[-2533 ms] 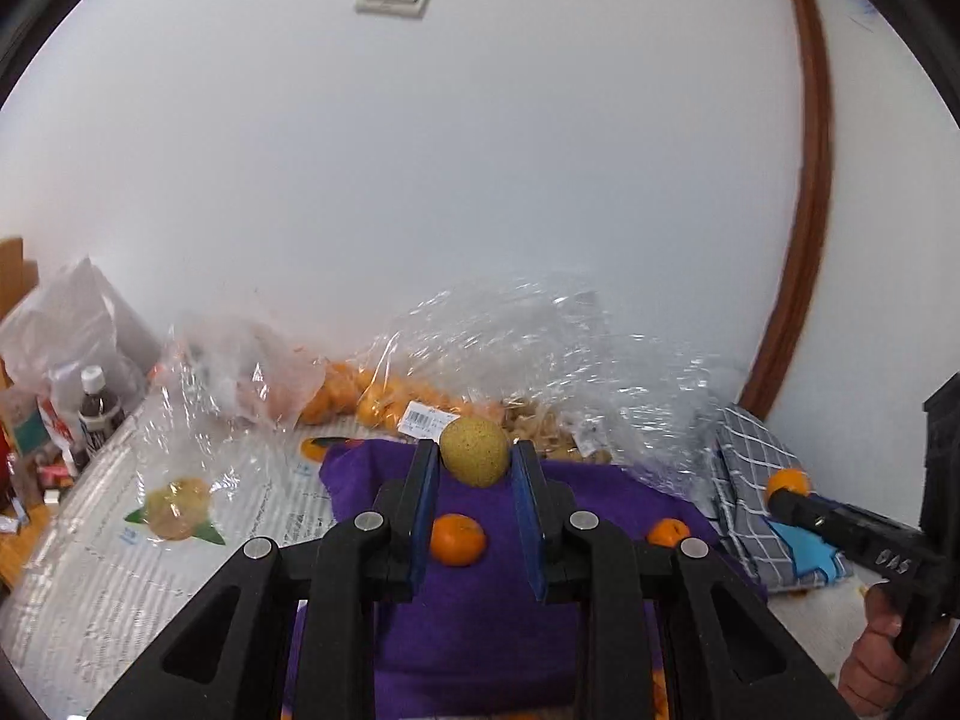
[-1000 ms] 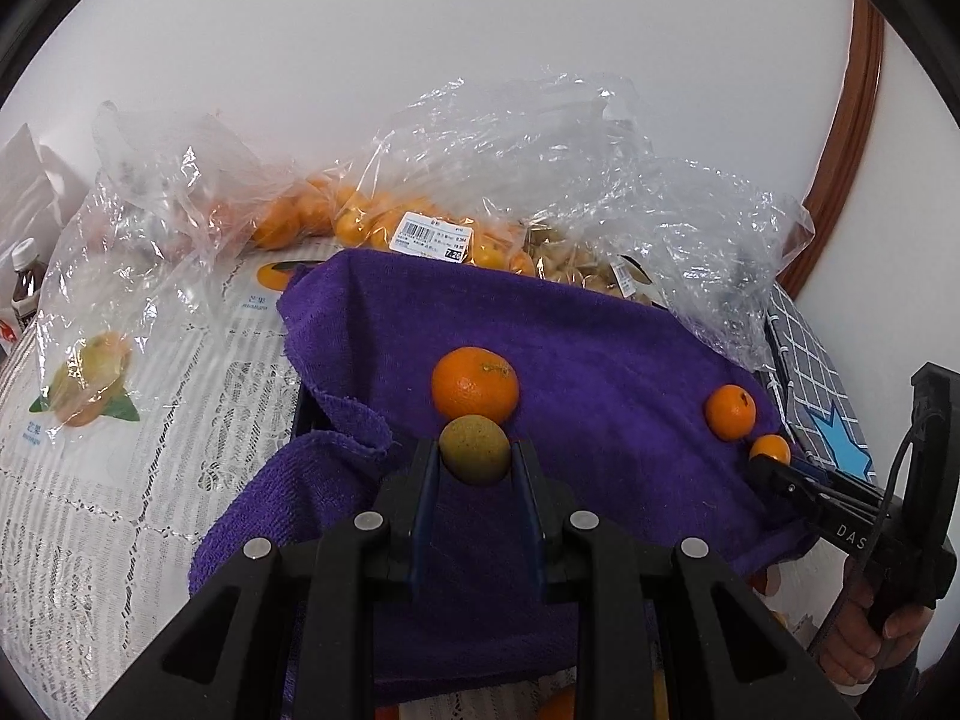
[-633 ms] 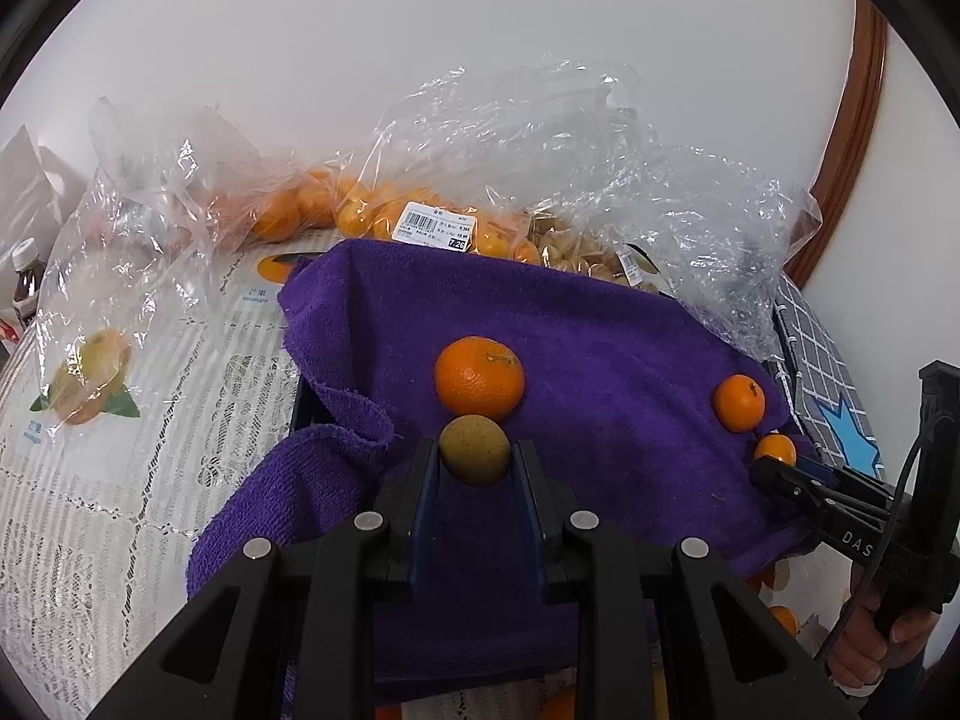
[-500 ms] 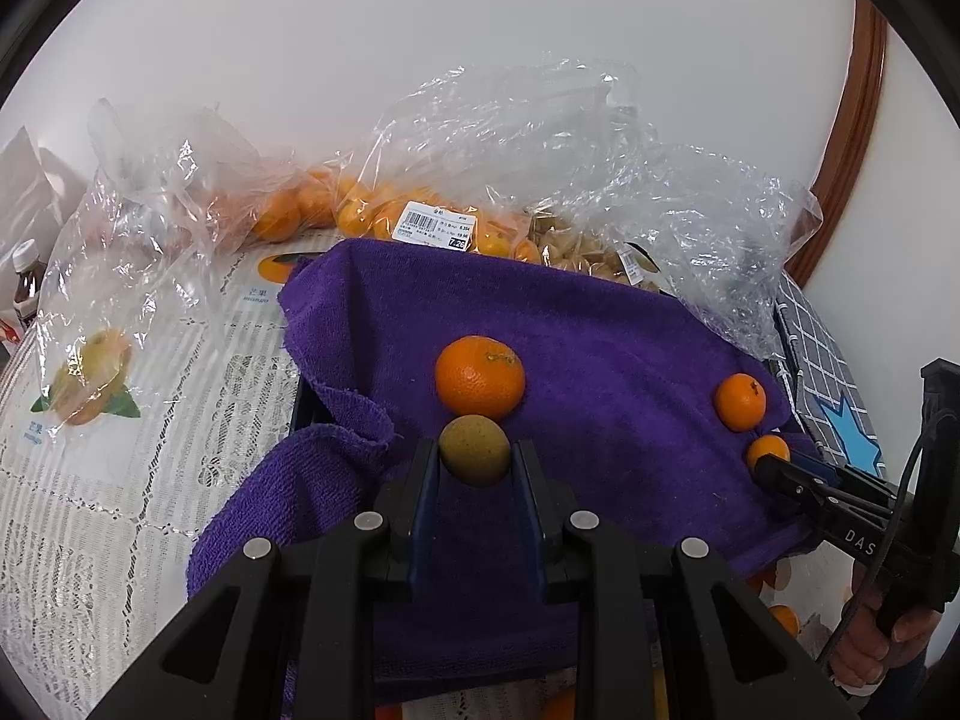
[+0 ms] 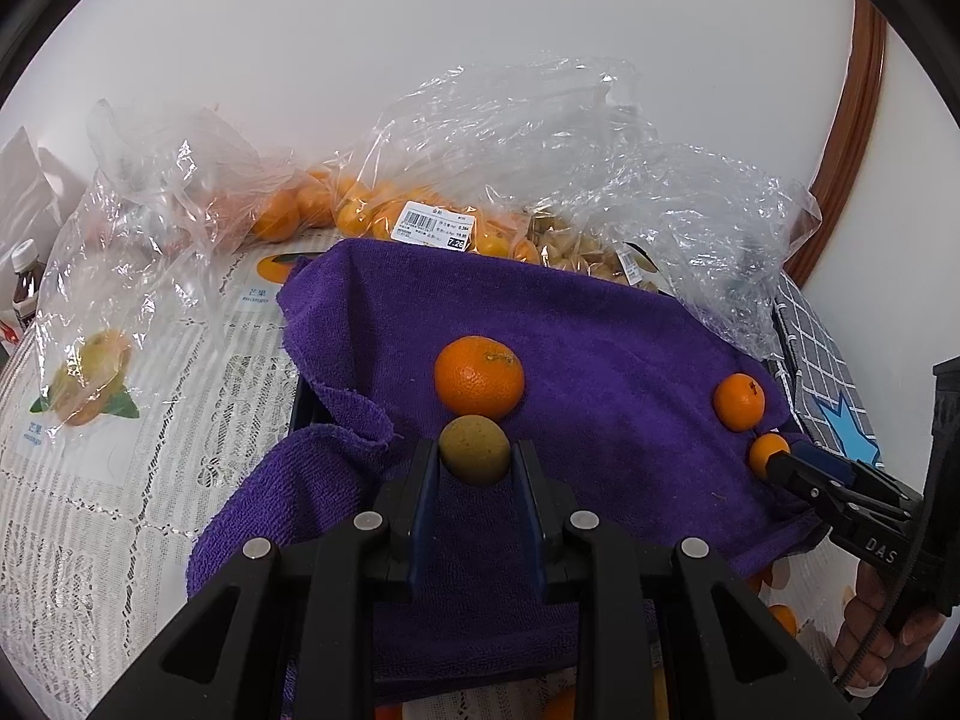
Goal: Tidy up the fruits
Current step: 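Open the right tool to drop its orange on the towel while the left tool releases its fruit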
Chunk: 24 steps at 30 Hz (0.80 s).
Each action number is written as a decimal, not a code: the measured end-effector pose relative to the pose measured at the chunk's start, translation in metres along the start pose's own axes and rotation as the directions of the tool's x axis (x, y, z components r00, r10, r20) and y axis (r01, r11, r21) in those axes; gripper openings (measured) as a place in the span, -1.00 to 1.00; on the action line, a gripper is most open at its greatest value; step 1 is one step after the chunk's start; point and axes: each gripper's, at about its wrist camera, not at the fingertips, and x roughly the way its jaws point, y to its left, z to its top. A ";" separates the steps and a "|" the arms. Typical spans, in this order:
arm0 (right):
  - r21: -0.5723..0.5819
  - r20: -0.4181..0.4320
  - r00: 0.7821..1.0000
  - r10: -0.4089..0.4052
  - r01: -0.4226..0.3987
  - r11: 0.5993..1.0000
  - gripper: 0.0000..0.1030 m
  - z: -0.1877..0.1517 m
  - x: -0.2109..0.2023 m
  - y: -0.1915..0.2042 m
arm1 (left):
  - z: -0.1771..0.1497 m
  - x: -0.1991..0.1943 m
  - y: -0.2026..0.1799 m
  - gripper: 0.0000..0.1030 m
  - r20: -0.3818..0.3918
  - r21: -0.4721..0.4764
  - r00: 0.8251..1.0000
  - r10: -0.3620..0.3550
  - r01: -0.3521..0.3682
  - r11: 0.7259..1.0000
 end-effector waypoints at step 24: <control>0.026 0.183 0.983 -0.018 0.014 1.000 0.26 -0.004 -0.062 0.005 | -0.007 -0.034 0.003 -0.29 0.099 -0.050 0.994 -0.046 0.051 0.997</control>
